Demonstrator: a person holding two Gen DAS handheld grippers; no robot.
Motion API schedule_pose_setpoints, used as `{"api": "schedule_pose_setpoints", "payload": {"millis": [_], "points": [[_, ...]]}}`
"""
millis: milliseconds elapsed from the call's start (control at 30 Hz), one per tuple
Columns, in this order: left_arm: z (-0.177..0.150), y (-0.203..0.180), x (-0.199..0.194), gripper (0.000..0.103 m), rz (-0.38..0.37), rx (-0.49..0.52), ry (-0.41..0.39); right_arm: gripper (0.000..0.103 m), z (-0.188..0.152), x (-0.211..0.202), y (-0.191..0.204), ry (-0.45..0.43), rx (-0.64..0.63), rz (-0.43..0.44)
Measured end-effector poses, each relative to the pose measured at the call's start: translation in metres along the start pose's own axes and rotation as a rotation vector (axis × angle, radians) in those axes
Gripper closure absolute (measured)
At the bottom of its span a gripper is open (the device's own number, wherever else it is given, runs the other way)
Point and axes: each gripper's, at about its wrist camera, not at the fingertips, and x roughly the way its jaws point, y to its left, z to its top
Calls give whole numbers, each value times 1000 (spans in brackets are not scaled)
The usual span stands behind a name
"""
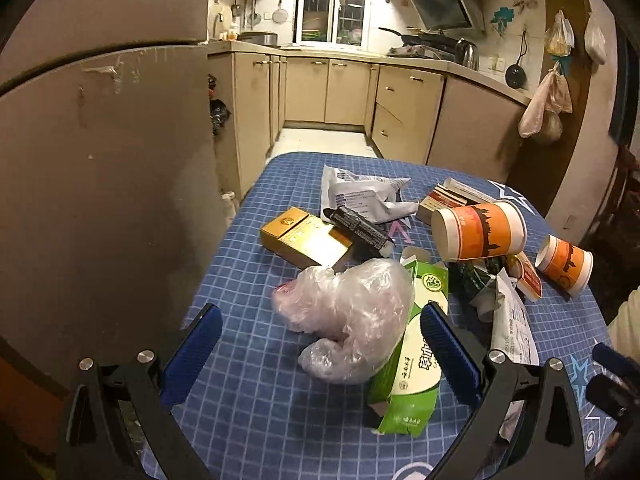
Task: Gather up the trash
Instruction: 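Grasp the clear plastic bag with left tool while right tool grasps the white packet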
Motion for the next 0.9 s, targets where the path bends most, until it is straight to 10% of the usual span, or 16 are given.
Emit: {"api": "schedule_pose_setpoints", "payload": {"millis": [633, 900], "points": [[0, 4, 42, 15, -96, 35, 42, 5, 10, 55, -2, 135, 383, 58], [-7, -1, 59, 20, -103, 44, 84, 5, 10, 69, 3, 144, 362, 2]]}}
